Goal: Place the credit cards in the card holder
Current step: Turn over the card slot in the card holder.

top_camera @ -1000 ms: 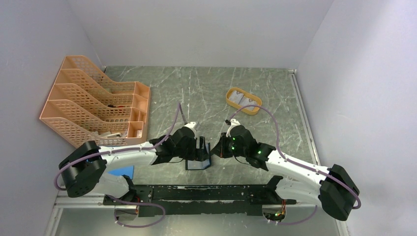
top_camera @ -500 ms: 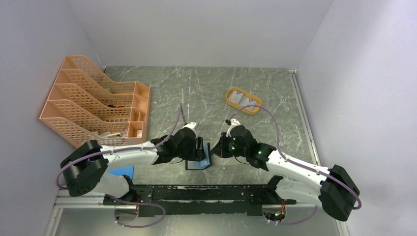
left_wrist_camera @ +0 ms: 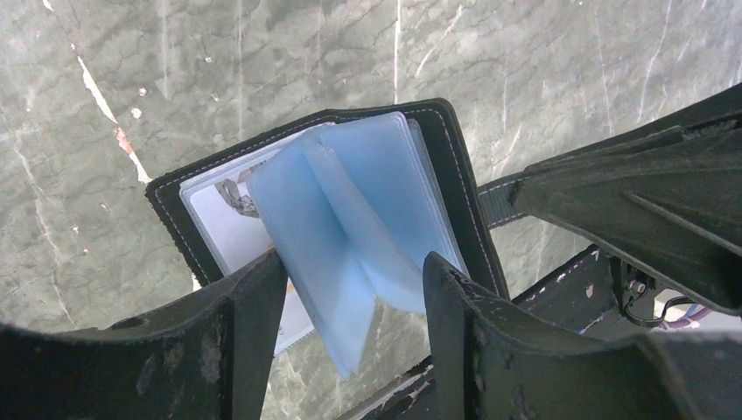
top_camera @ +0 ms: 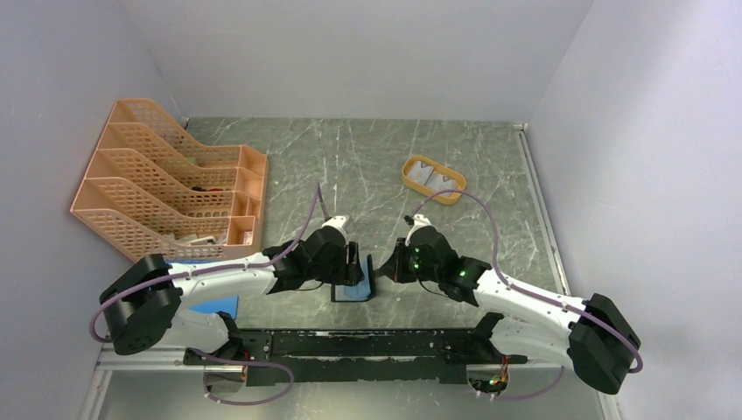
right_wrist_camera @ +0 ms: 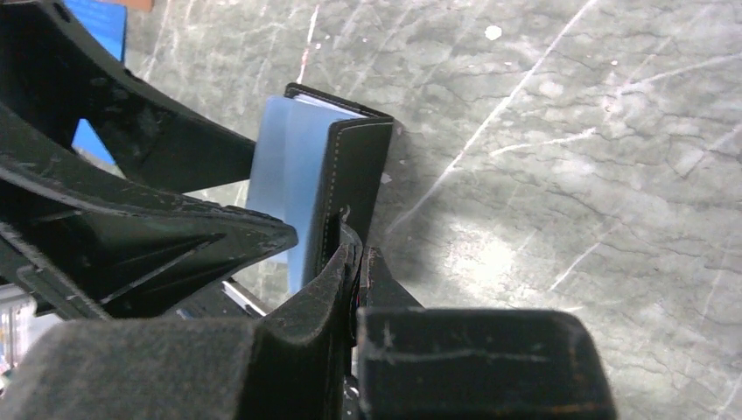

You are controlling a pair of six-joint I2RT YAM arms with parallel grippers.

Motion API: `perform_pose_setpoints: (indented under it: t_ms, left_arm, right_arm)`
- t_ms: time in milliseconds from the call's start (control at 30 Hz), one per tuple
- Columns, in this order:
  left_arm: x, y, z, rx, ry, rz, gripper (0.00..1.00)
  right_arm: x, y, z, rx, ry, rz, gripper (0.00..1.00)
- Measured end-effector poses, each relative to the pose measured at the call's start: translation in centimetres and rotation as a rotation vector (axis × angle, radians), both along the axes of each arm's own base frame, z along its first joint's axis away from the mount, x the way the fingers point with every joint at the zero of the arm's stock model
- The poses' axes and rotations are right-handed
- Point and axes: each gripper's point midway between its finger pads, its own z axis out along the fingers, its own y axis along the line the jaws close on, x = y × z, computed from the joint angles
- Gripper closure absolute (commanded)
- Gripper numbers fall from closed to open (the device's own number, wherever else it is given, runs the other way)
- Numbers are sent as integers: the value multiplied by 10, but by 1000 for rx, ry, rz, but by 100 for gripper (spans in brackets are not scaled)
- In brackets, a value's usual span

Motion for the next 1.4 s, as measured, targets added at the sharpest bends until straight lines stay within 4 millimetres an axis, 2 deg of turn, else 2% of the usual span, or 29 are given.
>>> perform_pose_setpoints:
  t_ms: [267, 533, 867, 900, 1000, 1067, 1133, 1233, 1400]
  left_arm:
    - [0, 0, 0, 1, 1, 0, 36]
    - [3, -7, 10, -17, -14, -7, 32]
    - [1, -10, 5, -3, -6, -23, 43]
    - [0, -9, 3, 2, -4, -24, 44]
    - [0, -9, 0, 10, 0, -27, 45]
    - [0, -9, -1, 13, 0, -28, 45]
    - [-1, -9, -1, 13, 0, -28, 45]
    - [0, -10, -1, 12, -1, -30, 44]
    - [-1, -12, 1, 0, 0, -39, 44]
  right_arm:
    - [0, -15, -21, -67, 23, -58, 100]
    - [-6, -44, -57, -206, 92, -144, 100]
    - [-8, -60, -71, -262, 120, -206, 100]
    - [-8, -60, -71, -260, 122, -209, 98]
    - [-9, -60, -71, -257, 125, -212, 68]
    - [-9, -59, -68, -248, 125, -213, 58]
    - [-10, -61, -65, -249, 125, -215, 53]
    - [-11, -63, -56, -243, 119, -218, 52]
    - [-3, -55, -24, -188, 74, -224, 53]
